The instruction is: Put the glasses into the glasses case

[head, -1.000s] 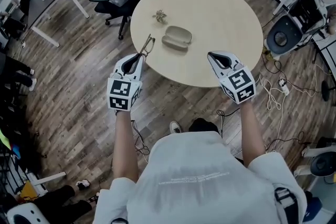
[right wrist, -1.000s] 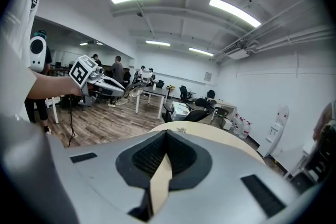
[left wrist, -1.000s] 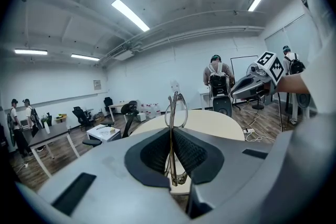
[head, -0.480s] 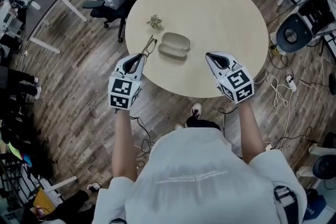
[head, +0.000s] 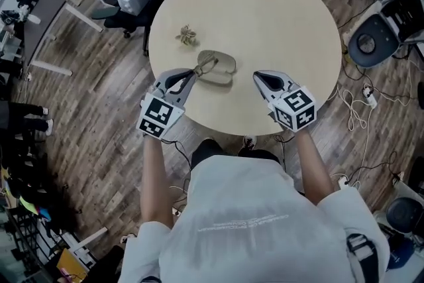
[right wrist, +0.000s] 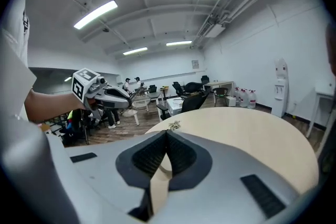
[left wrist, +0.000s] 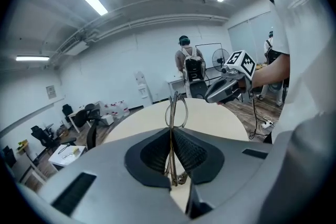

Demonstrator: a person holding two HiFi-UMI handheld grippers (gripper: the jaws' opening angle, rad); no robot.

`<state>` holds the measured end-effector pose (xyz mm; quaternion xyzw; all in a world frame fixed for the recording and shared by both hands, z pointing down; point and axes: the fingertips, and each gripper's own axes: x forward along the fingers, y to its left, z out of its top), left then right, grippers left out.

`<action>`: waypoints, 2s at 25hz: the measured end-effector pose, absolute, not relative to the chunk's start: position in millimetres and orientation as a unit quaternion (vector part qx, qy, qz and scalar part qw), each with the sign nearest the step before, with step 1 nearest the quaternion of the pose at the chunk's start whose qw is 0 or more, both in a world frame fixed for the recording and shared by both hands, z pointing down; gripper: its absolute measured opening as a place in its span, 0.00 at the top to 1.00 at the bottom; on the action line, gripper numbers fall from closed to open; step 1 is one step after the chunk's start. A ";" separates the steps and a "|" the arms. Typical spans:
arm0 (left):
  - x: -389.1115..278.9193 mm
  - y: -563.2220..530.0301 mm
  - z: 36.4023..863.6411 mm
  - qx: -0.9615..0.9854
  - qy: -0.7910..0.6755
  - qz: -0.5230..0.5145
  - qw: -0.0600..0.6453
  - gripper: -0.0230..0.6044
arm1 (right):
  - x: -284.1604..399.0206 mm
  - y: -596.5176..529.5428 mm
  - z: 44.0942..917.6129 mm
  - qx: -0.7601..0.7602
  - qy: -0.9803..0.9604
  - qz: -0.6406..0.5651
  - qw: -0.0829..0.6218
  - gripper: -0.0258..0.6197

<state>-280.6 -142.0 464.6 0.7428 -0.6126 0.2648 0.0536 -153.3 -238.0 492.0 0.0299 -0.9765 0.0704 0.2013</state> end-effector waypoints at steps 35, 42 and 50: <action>-310.2 -217.9 707.3 0.873 -0.209 0.413 0.153 0.92 | -150.4 -239.8 574.2 0.318 -0.880 0.182 0.304 0.96; -302.1 -198.4 725.8 0.871 -0.167 0.437 0.151 0.92 | -146.0 -230.8 590.0 0.321 -0.872 0.208 0.306 0.96; -288.4 -178.9 741.3 0.865 -0.137 0.464 0.135 0.92 | -145.5 -233.0 591.9 0.322 -0.871 0.217 0.301 0.96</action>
